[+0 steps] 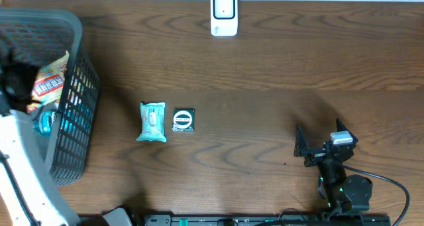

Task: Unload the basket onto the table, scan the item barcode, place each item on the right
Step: 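Carry the tin out and set it beside the wipes pack, then reach the left gripper into the basket and grasp the teal mouthwash bottle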

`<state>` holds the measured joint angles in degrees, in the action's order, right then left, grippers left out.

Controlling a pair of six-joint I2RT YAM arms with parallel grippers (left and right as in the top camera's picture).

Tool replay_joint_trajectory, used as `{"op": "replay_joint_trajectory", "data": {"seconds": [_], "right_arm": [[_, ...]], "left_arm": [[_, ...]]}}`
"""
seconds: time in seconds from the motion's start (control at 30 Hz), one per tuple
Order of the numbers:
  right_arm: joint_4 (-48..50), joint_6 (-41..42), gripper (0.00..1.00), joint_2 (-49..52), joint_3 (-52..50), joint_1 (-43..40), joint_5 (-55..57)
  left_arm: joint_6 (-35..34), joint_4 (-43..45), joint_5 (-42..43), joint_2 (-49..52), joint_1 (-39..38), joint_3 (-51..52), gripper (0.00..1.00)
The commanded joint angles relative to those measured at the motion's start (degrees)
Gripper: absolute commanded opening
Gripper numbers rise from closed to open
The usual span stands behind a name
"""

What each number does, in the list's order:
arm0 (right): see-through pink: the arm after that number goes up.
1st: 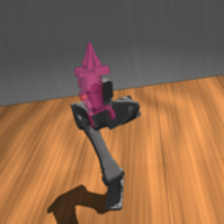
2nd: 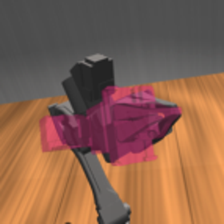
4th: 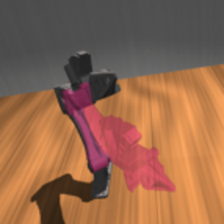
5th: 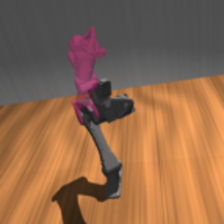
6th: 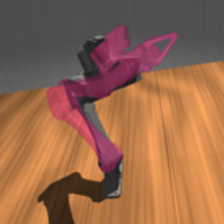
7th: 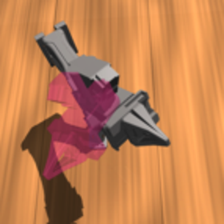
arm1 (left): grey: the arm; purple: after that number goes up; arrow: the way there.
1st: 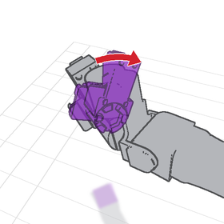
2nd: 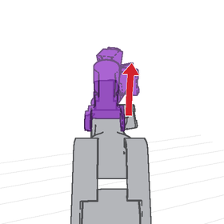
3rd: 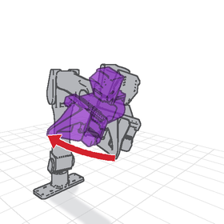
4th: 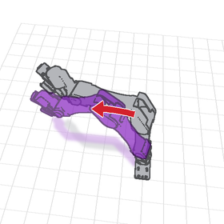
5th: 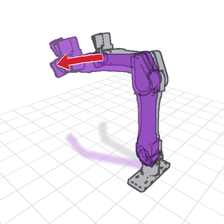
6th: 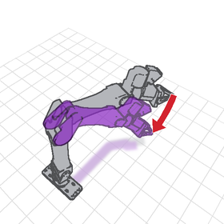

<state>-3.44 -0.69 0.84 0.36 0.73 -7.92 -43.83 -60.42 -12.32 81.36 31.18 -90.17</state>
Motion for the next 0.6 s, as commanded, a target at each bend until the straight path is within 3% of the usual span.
{"op": "replay_joint_trajectory", "data": {"seconds": [0.0, 0.23, 0.37, 0.57], "right_arm": [[-0.22, -0.24, 0.99, -0.46, -0.04, 0.55, 0.07], [-0.22, -0.24, 0.99, -0.46, -0.04, 0.55, 0.09], [-0.22, -0.24, 0.99, -0.46, -0.04, 0.55, 0.09], [-0.22, -0.24, 0.99, -0.46, -0.04, 0.55, 0.09]], "left_arm": [[-4.96, -0.48, 6.03, 4.00, 3.98, 1.70, 0.98], [-5.22, -2.71, 5.75, 16.15, 4.87, 1.95, 0.98], [-14.34, -4.72, 5.90, 23.41, 5.57, 1.95, 0.98], [-15.39, -3.37, 5.49, 30.75, 5.68, 1.95, 0.98]]}}
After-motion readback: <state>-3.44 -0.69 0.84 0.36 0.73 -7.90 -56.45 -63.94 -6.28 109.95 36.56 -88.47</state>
